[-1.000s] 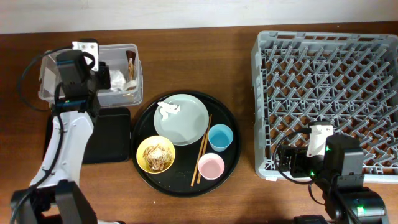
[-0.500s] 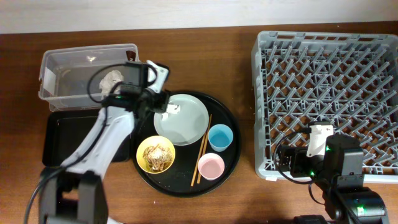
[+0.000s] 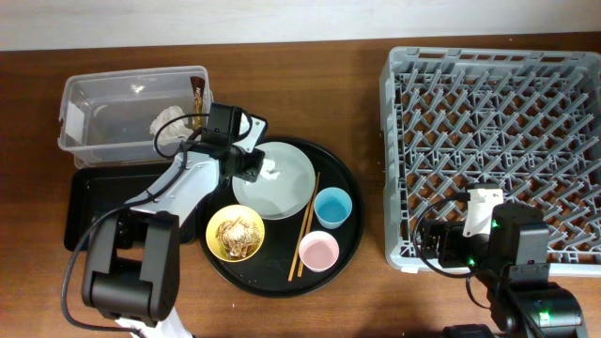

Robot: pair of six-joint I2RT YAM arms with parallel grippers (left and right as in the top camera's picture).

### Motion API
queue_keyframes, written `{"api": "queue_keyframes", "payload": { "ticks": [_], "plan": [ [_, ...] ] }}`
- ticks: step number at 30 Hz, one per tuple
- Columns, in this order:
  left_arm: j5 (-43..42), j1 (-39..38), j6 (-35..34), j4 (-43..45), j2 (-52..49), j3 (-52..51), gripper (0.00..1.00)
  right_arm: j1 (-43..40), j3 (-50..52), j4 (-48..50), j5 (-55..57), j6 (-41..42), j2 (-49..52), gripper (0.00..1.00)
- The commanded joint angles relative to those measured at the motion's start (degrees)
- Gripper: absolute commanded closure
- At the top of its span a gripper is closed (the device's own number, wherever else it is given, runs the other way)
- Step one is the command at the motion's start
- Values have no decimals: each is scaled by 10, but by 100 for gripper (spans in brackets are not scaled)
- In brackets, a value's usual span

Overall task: Sort waste into correct bins and load items into the dishwasher rack
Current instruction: 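Drop the tissue into the clear bin, return left gripper to plate, then grasp the yellow bowl rim with the left gripper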

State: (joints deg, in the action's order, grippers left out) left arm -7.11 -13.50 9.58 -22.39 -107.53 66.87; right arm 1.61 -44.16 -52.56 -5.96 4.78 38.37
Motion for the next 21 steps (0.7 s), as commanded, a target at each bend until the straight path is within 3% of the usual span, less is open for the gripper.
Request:
{"api": "queue_keyframes", "payload": {
  "ticks": [1, 10, 15, 21],
  "plan": [
    [-4, 0, 2, -2, -5, -1, 99, 3, -12, 0, -5, 6, 0, 2],
    [20, 1, 2, -8, 136, 0, 100, 3, -12, 0, -5, 6, 0, 2],
    [54, 6, 2, -6, 150, 0, 99, 3, -12, -2, -5, 6, 0, 2],
    [104, 93, 2, 81, 200, 2, 100, 3, -12, -2, -5, 6, 0, 2]
  ]
}}
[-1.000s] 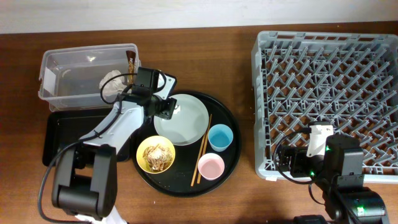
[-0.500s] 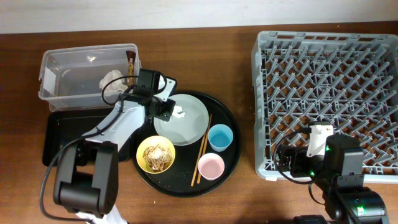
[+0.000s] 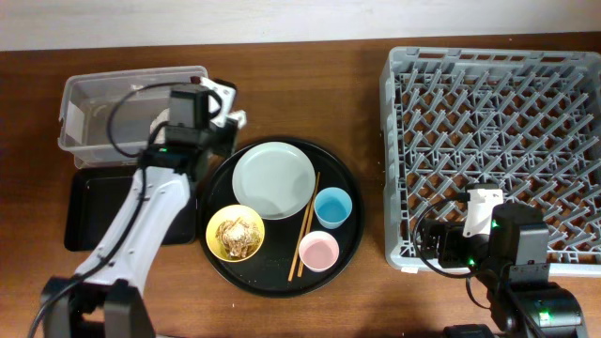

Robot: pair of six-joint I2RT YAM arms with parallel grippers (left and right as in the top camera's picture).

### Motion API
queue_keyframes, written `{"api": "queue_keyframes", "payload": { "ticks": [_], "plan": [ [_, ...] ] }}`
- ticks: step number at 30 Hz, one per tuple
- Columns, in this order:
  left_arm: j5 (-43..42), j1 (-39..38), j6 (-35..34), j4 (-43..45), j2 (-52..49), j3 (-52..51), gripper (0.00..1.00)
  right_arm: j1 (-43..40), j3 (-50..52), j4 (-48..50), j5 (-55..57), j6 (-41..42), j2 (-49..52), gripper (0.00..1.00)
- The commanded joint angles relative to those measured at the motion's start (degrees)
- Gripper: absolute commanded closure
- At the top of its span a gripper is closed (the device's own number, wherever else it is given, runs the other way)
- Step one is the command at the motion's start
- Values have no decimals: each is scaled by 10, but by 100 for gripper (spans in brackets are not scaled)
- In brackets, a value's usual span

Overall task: Sort waste into correct bins and load items into the dishwasher rack
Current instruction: 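Grasp the yellow bowl rim with the left gripper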

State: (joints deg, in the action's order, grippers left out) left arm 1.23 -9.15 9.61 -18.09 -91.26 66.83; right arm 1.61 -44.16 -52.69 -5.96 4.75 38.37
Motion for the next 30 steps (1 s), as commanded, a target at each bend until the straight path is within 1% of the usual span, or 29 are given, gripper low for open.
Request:
{"api": "queue_keyframes", "payload": {
  "ticks": [1, 5, 6, 7, 8, 10, 11, 13, 14, 15, 17, 19, 21, 23, 25, 28, 30],
  "plan": [
    [21, 58, 1, 43, 38, 2, 99, 3, -12, -1, -5, 6, 0, 2],
    [21, 122, 1, 87, 20, 2, 100, 3, -12, -1, -5, 6, 0, 2],
    [20, 133, 1, 98, 8, 2, 94, 3, -12, -1, -5, 6, 0, 2],
    [20, 139, 2, 107, -1, 2, 80, 3, -12, -1, -5, 6, 0, 2],
    [20, 142, 2, 113, -7, 2, 69, 3, -12, -1, -5, 6, 0, 2],
    [18, 141, 1, 114, -6, 2, 62, 3, -12, -1, -5, 6, 0, 2],
    [10, 139, 1, 108, -5, 2, 62, 3, -12, 0, -5, 6, 0, 2],
    [-17, 125, 1, 55, 5, 2, 62, 3, -12, -1, -5, 6, 0, 2],
    [-38, 103, 1, -8, 17, 2, 63, 3, -12, -1, -5, 6, 0, 2],
    [-38, 81, -10, -52, 25, 2, 62, 3, -12, -1, -5, 6, 0, 2],
    [-38, 20, -65, -153, 39, 2, 55, 3, -12, -1, -5, 6, 0, 2],
    [-38, -36, -110, -229, 38, 2, 54, 3, -12, -1, -5, 6, 0, 2],
    [-38, -85, -155, -281, 38, -1, 50, 3, -12, -1, -5, 6, 0, 2],
    [-38, -131, -169, -304, 38, -18, 48, 3, -12, -1, -5, 6, 0, 2],
    [-38, -163, -172, -300, 38, -50, 48, 3, -12, -2, -5, 6, 0, 2],
    [-34, -180, -208, -286, 38, -102, 49, 3, -12, -5, -5, 6, 0, 2],
    [-34, -180, -216, -270, 38, -135, 49, 3, -12, -5, -5, 6, 0, 2]
  ]
}}
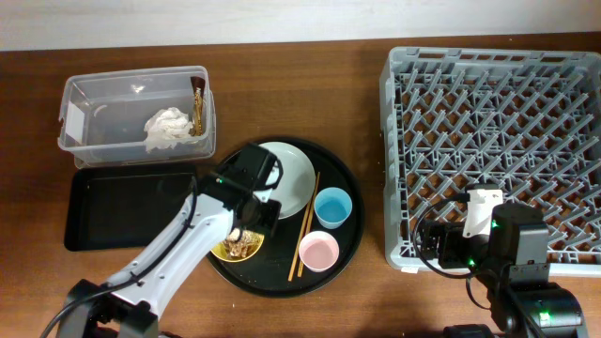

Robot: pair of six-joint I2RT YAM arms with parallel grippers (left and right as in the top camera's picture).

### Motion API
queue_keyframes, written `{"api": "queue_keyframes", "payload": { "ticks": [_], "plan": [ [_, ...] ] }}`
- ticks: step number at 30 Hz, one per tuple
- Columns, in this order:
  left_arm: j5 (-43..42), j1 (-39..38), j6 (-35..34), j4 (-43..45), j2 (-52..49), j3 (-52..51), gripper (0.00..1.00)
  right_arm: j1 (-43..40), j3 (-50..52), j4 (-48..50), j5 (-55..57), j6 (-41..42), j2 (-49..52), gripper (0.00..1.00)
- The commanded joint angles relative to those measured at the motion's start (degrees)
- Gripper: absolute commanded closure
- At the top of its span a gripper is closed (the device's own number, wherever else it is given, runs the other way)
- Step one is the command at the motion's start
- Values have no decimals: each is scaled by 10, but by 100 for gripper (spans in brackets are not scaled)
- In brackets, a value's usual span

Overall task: Sort waste into correct bins and load items into the dishwasher rack
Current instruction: 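Grasp the yellow bowl rim with the left gripper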

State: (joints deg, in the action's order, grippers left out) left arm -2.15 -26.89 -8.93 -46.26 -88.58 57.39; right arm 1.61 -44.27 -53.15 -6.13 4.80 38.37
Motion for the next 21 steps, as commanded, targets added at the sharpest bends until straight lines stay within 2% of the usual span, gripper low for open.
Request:
{"api": "queue_keyframes", "payload": {
  "ticks": [1, 2, 4, 6, 7, 9, 15, 17, 21],
  "plan": [
    [0, -2, -31, 25, 12, -56, 50, 3, -11, 0, -3, 6, 0, 1],
    [0, -2, -31, 41, 12, -70, 55, 3, -11, 0, -3, 6, 0, 2],
    [-2, -2, -31, 57, 12, -83, 57, 3, -11, 0, -3, 6, 0, 2],
    [-2, -2, -31, 58, 12, -83, 68, 3, -11, 0, -3, 6, 0, 2],
    [-2, -2, -31, 58, 12, -84, 69, 3, -11, 0, -3, 6, 0, 2],
    [-2, -2, -31, 58, 12, -87, 77, 3, -11, 0, -3, 6, 0, 2],
    [-2, -2, -31, 58, 12, -104, 84, 3, -11, 0, -3, 6, 0, 2],
    [-2, -2, -31, 55, 12, -109, 91, 3, -11, 0, -3, 6, 0, 2],
    [0, -2, -31, 55, 12, -108, 99, 3, -11, 0, -3, 6, 0, 2]
  ]
}}
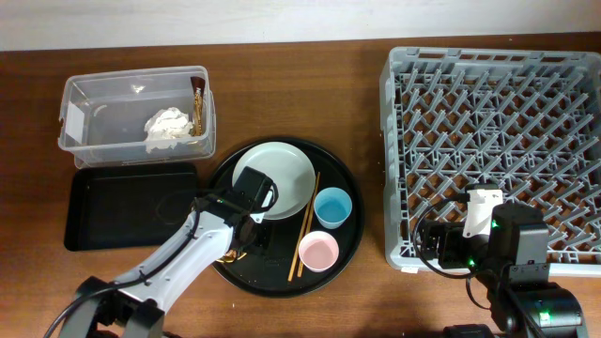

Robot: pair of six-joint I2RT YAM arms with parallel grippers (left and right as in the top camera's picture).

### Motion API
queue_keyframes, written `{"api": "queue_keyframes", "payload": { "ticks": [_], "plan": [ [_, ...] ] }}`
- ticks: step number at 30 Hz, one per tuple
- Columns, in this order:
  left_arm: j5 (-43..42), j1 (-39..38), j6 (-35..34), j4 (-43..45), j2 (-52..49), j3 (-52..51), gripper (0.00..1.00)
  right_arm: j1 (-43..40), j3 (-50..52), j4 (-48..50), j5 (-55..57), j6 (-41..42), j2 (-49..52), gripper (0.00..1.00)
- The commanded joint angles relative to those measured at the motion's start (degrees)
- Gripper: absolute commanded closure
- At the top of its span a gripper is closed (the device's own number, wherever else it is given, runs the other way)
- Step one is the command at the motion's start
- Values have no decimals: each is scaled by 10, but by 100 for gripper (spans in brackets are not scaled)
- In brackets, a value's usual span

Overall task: Sort waste into correct bins and load items into the dishwasher rack
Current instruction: 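Grasp the yellow bowl rim with the left gripper, then tip the yellow bowl over the black tray to dump rice and shells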

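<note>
On the round black tray point(340, 167) lie a pale green plate point(282, 174), a blue cup point(331, 207), a pink cup point(319, 252) and wooden chopsticks point(307, 221). My left gripper point(247, 233) is down over the yellow bowl of food scraps point(226, 254). Only a sliver of the bowl shows, and the jaws are hidden from above. The clear bin point(80, 94) holds a crumpled white tissue point(166, 129) and a brown stick point(197, 105). My right gripper point(430, 240) rests at the front edge of the grey dishwasher rack point(498, 141).
A black rectangular tray point(122, 207) lies left of the round tray, below the clear bin. The rack fills the right side of the table. Brown tabletop separates the round tray from the rack.
My left gripper has shifted slightly lower on the yellow bowl and now covers nearly all of it. The right arm has not moved.
My left gripper was at the plate's left edge beside a white scrap. Then it was over the clear bin and the plate was bare. Then the tissue lay in the bin and the gripper was above the yellow bowl, where it now sits lower.
</note>
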State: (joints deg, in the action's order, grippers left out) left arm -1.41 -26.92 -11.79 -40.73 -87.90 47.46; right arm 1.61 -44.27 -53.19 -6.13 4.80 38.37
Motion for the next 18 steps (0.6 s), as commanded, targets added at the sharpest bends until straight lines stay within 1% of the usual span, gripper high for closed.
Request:
{"api": "queue_keyframes", "payload": {
  "ticks": [1, 5, 10, 12, 15, 17, 18],
  "plan": [
    [-7, -2, -2, 0, 5, -9, 99, 3, -11, 0, -3, 6, 0, 2],
    [-7, -2, -2, -35, 16, 32, 99, 3, -11, 0, -3, 6, 0, 2],
    [-7, -2, -2, -105, 38, 126, 99, 3, -11, 0, -3, 6, 0, 2],
    [-7, 8, -1, -120, 38, 151, 99, 3, -11, 0, -3, 6, 0, 2],
    [-8, 53, -1, -135, 44, 174, 100, 3, -11, 0, -3, 6, 0, 2],
    [-8, 104, 1, -136, 50, 176, 100, 3, -11, 0, -3, 6, 0, 2],
    [-21, 131, 16, -135, 50, 176, 100, 3, -11, 0, -3, 6, 0, 2]
  ]
}}
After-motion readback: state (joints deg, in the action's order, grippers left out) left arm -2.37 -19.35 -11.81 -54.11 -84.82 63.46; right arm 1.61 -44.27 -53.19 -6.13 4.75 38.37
